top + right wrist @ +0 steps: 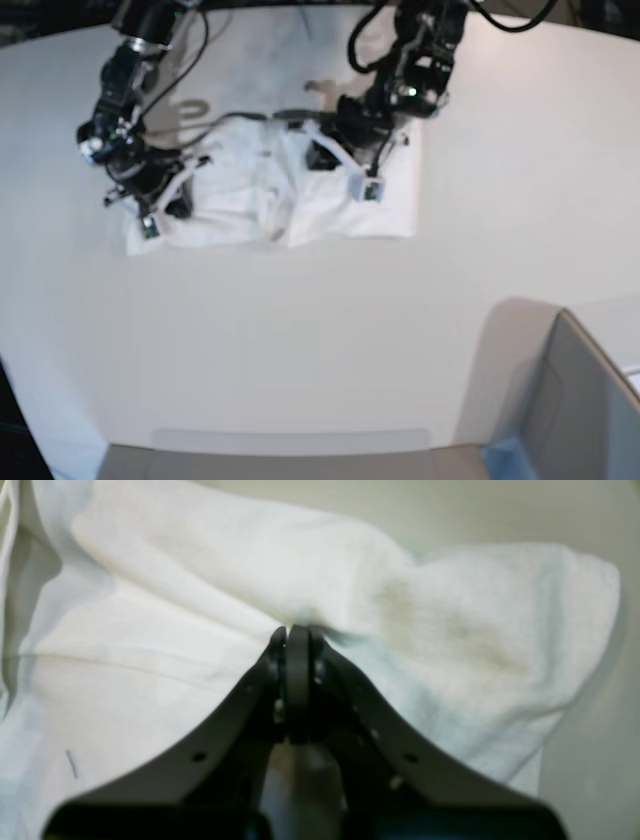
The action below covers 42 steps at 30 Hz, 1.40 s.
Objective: Layout the t-shirt on the table in an organized manner, then fold the t-shirt properly
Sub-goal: 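Lay the folded end down beside the right gripper and adjust it, then slide the left gripper along the folded shirt to its outer end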
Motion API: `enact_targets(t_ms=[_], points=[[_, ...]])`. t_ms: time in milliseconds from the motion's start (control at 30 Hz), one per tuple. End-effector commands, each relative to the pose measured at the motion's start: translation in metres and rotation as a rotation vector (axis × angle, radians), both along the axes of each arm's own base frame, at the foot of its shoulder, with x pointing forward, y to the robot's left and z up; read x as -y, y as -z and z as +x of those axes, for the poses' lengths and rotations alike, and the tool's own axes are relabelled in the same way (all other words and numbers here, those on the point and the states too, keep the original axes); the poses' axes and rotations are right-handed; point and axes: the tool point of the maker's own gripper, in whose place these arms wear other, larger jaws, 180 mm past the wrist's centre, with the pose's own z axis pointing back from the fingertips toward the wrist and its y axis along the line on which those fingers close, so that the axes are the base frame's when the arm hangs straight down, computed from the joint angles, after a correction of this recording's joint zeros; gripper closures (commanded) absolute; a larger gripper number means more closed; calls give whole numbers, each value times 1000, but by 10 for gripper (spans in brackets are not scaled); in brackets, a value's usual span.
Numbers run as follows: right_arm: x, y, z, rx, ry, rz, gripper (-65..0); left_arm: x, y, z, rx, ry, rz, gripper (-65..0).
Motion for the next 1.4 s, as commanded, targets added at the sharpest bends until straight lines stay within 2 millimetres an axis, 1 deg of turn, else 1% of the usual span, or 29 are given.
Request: enact_targets(t_ms=[0,100,133,200,300,400,467,600,667,767,800,867,1033,1067,1133,1167,1267,1333,1367], points=[[9,28,-29,-165,-27,-94,0,12,-6,3,26,70,4,-80],[7,28,-28,-163,-30,-91,0,36,4,-9,-1,217,55,-79],[6,27,-27,-161,-33,-92,0,40,6,-11,-2,240,64,-79],[3,27,-27,-161,-40,-89,0,41,11,-13,-12,251,72,-79],[-8,29,-28,-164,-66,-82,0,41,10,-12,-7,250,72,-79],[-8,29,-28,-163,-68,-82,0,42,6,-11,0,254,68,-79],[-8,29,-28,-164,-65,-82,0,35,2,-9,18,253,78,-78],[-5,31,-31,-172,-63,-86,0,24,-19,-3,93,258,82,-78],[-5,31,-32,-173,-63,-86,0,12,-28,6,124,231,90,-78],[-4,33,-34,-178,-63,-88,0,-11,-39,29,153,133,89,-78],[-4,33,-34,-178,-63,-88,0,-15,-42,35,159,105,81,-78],[-4,33,-34,-178,-63,-88,0,-15,-46,42,159,68,56,-78],[-6,33,-34,-178,-63,-85,0,-2,-50,43,158,61,18,-79],[-6,33,-34,-178,-63,-85,0,-1,-47,43,148,61,18,-79],[-6,33,-34,-178,-63,-85,0,1,-40,51,132,59,28,-79],[-6,33,-34,-178,-63,-85,0,6,-31,52,109,68,34,-79],[-6,33,-34,-178,-63,-85,0,11,-2,55,36,89,77,-79],[-6,33,-34,-178,-63,-85,0,19,-1,54,31,107,77,-79],[-6,33,-34,-178,-63,-85,0,19,-1,54,33,107,75,-79]])
